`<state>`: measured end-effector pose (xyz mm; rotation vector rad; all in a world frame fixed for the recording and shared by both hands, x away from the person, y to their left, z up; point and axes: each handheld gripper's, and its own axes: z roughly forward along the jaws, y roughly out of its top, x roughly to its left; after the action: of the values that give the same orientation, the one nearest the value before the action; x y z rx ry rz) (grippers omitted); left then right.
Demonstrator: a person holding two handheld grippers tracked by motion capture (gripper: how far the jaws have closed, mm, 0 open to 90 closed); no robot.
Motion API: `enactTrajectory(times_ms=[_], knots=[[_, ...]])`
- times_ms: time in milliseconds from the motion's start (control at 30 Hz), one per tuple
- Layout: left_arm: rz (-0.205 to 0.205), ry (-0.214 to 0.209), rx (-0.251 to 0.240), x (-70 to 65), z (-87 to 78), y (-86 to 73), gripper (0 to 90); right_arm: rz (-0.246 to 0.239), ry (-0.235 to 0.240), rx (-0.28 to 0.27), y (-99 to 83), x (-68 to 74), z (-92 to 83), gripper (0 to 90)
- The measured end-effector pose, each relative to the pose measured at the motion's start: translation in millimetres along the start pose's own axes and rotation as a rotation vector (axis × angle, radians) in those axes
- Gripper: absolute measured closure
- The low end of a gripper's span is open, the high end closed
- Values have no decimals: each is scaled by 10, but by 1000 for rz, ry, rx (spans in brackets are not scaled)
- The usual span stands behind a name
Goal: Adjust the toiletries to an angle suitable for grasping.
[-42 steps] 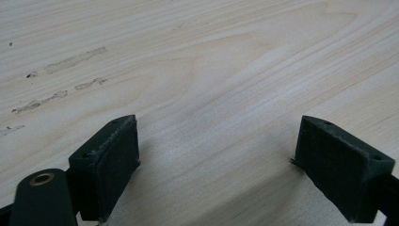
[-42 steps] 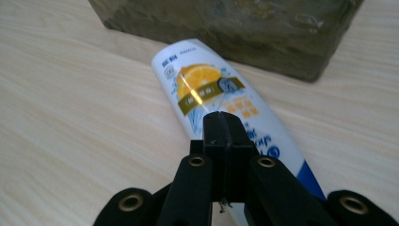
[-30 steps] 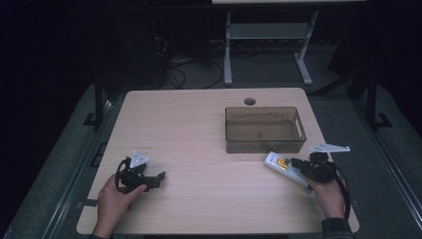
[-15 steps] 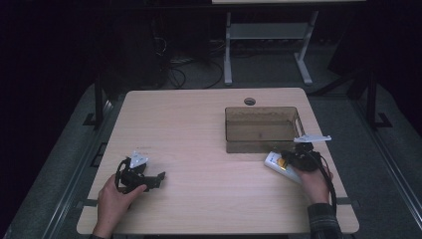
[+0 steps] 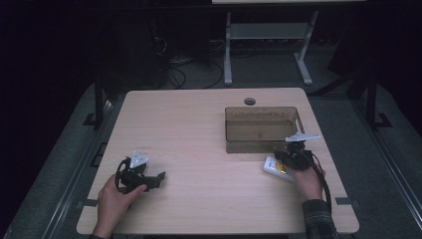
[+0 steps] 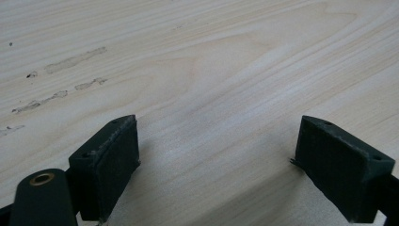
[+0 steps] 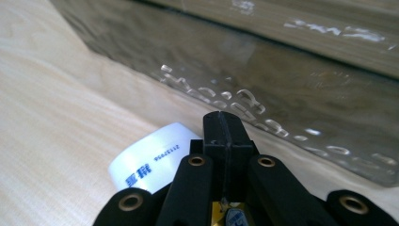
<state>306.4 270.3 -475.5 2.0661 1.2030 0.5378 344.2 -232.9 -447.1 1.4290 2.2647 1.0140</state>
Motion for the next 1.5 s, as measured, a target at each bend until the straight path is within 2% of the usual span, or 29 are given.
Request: enactTrajectory(times_ms=[433,800,1500], knots=[[-1,0,0,-1,-1,-2,129,-32,48,37,-100,175,-85,899],[-3,0,-1,-3,-3,-4,129,-49,70,62,-221,312,-160,899],[-3,1,-1,-4,-4,-5,129,-67,88,77,-532,486,-418,899]])
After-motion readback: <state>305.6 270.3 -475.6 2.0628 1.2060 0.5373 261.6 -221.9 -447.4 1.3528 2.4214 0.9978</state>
